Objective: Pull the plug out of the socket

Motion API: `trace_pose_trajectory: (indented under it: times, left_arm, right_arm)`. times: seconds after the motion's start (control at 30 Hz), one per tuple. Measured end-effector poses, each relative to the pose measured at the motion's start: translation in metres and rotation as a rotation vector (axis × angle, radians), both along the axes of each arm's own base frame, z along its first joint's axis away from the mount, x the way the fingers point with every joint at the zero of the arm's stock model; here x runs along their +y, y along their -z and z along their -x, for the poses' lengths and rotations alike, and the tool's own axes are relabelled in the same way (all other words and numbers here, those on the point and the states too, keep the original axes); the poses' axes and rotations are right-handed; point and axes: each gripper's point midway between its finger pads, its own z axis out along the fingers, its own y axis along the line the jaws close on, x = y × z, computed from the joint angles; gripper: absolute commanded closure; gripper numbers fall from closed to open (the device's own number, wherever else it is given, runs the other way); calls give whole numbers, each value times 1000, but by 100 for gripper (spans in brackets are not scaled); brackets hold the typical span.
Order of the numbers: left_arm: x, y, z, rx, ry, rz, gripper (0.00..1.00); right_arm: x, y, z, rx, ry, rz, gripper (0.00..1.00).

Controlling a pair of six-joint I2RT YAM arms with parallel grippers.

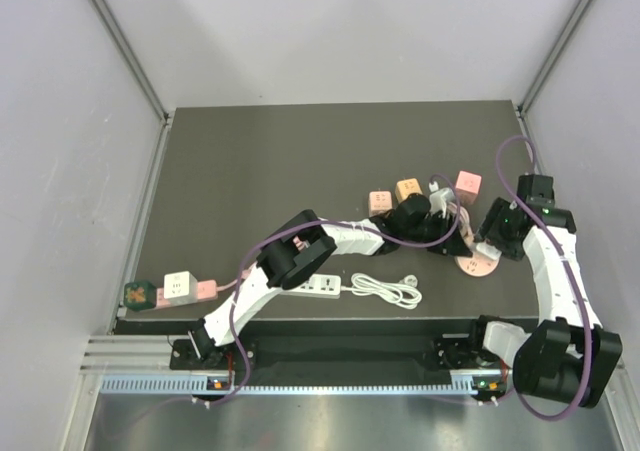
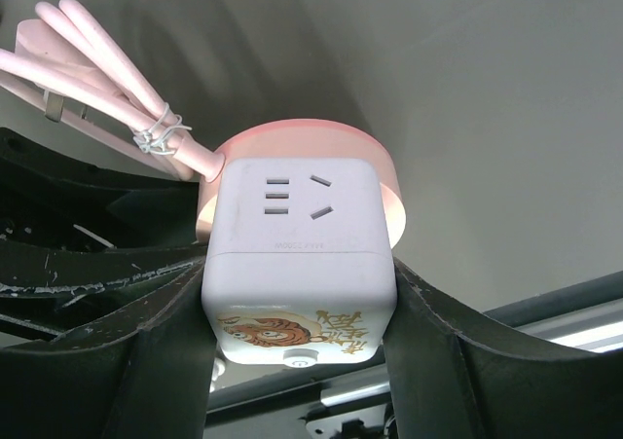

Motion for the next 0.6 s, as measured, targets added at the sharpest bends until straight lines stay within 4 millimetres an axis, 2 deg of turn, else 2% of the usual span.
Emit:
trace_pose_trajectory:
  times: [0.6]
  left_arm:
    - [-5, 4, 0, 8, 1, -16, 100]
  right_arm:
    - [-2, 3, 1, 19, 3, 26, 100]
